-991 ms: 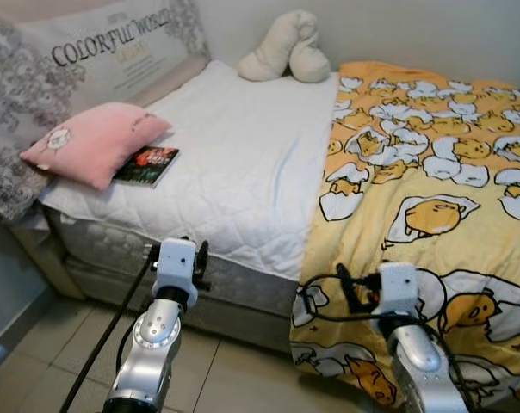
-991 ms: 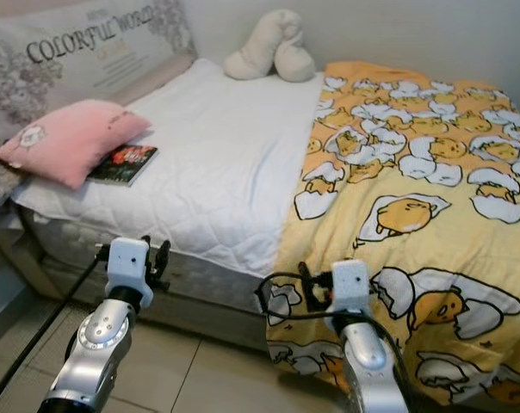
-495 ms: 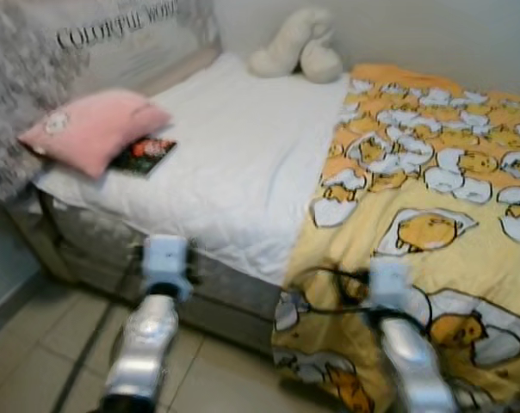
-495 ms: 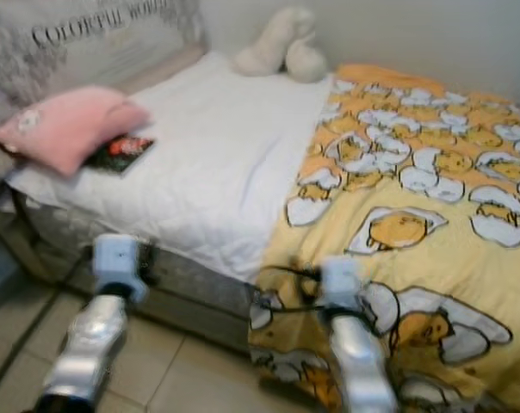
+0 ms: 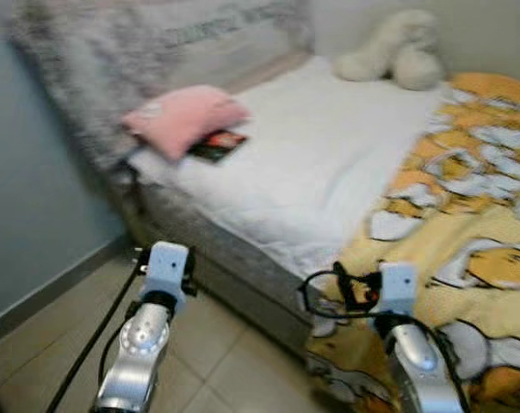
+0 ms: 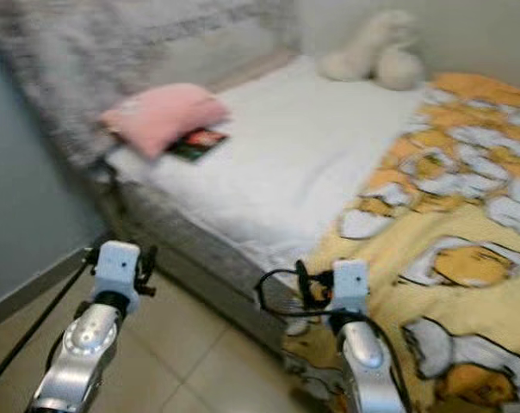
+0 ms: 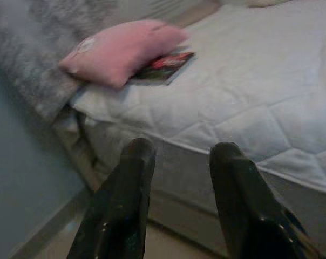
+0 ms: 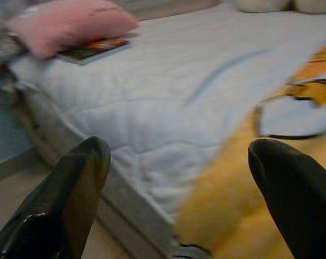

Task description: Clean up the room

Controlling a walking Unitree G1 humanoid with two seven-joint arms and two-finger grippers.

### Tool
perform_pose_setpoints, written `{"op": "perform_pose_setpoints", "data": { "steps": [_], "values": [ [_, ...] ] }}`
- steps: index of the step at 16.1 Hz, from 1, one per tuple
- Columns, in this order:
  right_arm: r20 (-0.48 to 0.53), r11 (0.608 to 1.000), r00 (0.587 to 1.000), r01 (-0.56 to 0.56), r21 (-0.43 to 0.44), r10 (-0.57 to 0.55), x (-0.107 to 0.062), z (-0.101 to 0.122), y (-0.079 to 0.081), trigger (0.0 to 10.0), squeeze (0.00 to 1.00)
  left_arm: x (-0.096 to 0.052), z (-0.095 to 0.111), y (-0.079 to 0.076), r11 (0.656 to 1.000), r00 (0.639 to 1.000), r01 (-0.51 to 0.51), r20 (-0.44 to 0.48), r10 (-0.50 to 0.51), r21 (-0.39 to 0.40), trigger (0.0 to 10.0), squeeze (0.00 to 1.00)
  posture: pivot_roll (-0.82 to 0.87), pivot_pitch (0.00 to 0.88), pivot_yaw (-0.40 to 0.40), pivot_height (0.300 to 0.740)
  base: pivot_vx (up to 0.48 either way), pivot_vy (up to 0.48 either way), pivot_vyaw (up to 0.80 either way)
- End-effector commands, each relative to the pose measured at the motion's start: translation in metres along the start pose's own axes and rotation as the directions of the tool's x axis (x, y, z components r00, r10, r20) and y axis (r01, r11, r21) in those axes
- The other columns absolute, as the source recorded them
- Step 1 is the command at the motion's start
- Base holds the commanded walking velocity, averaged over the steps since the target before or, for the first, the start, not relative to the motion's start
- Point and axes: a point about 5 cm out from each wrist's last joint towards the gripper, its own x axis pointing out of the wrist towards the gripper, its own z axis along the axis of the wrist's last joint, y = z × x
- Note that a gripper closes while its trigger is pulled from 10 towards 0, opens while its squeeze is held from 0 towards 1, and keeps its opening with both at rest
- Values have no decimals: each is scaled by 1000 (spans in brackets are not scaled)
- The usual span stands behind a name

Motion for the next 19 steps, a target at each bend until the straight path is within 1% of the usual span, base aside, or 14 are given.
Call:
{"op": "perform_pose_setpoints", "data": {
  "steps": [1, 2, 4, 5, 6, 7, 8, 9, 10, 11, 13, 15, 17, 19],
  "values": [
    [8, 1000, 1000, -16, -1, 16, 2, 1, 1, 10000, 0, 10, 11, -8, 1000, 1000, -5, 19, 6, -18, 10000, 0, 126, 0, 26, 740, 0, 0, 463],
    [10, 999, 999, -33, -7, 34, 3, 2, 3, 10000, 0, 14, 17, -11, 1000, 999, -8, 47, 9, -20, 10000, 0, 139, 0, 17, 740, 0, 0, 463],
    [8, 998, 998, -55, -4, 55, 6, 1, 6, 10000, 0, 17, 22, -13, 999, 998, -19, 62, 21, -39, 10000, 0, 157, 0, 9, 740, 0, 0, 466],
    [7, 997, 997, -72, -2, 72, 8, 2, 9, 10000, 0, 15, 24, -12, 999, 997, -15, 70, 18, -40, 10000, 0, 180, 0, -1, 740, 0, 0, 463],
    [2, 994, 994, -107, -10, 107, 11, 2, 14, 10000, 0, 12, 24, -7, 999, 997, -20, 73, 23, -50, 10000, 0, 185, 0, 0, 740, 450, 0, 463],
    [1, 993, 993, -120, -13, 120, 12, 2, 16, 10000, 0, 13, 23, -3, 995, 998, -41, 51, 46, -93, 10000, 0, 182, 0, 6, 740, 472, 0, 500],
    [-6, 994, 994, -109, -25, 109, 13, 2, 16, 10000, 0, 14, 23, -2, 993, 997, -54, 45, 59, -107, 10000, 0, 182, 0, 6, 740, 472, 0, 500],
    [-7, 998, 998, -66, -13, 66, 16, 3, 12, 10000, 0, 16, 24, 1, 992, 996, -70, 45, 75, -106, 10000, 0, 180, 0, 11, 740, 480, 0, 0],
    [11, 998, 998, -60, -10, 60, 17, 6, 10, 10000, 0, 17, 23, 4, 991, 995, -87, 44, 92, -100, 10000, 0, 177, 0, 16, 740, 480, 0, 0],
    [24, 998, 998, -59, -7, 59, 17, 7, 10, 10000, 0, 17, 23, 5, 990, 994, -96, 39, 100, -99, 10000, 0, 175, 0, 17, 740, 480, 0, 0],
    [14, 998, 998, -55, 14, 55, 19, 6, 8, 10000, 0, 18, 21, 9, 988, 993, -112, 26, 115, -104, 10000, 0, 175, 0, 20, 740, 480, 0, 591],
    [14, 998, 998, -69, 7, 69, 20, 6, 9, 10000, 0, 17, 22, 9, 987, 993, -115, 22, 118, -113, 10000, 0, 180, 0, 18, 740, 465, 0, 547],
    [14, 997, 997, -70, 13, 70, 22, 6, 9, 10000, 0, 16, 21, 8, 992, 994, -107, 15, 108, -65, 10000, 0, 190, 0, 17, 740, 0, 0, 538],
    [9, 997, 997, -75, 22, 75, 22, 4, 10, 10000, 0, 13, 19, 11, 993, 994, -111, 8, 112, -32, 10000, 0, 201, 0, 18, 740, 0, 0, 534]
  ]
}}
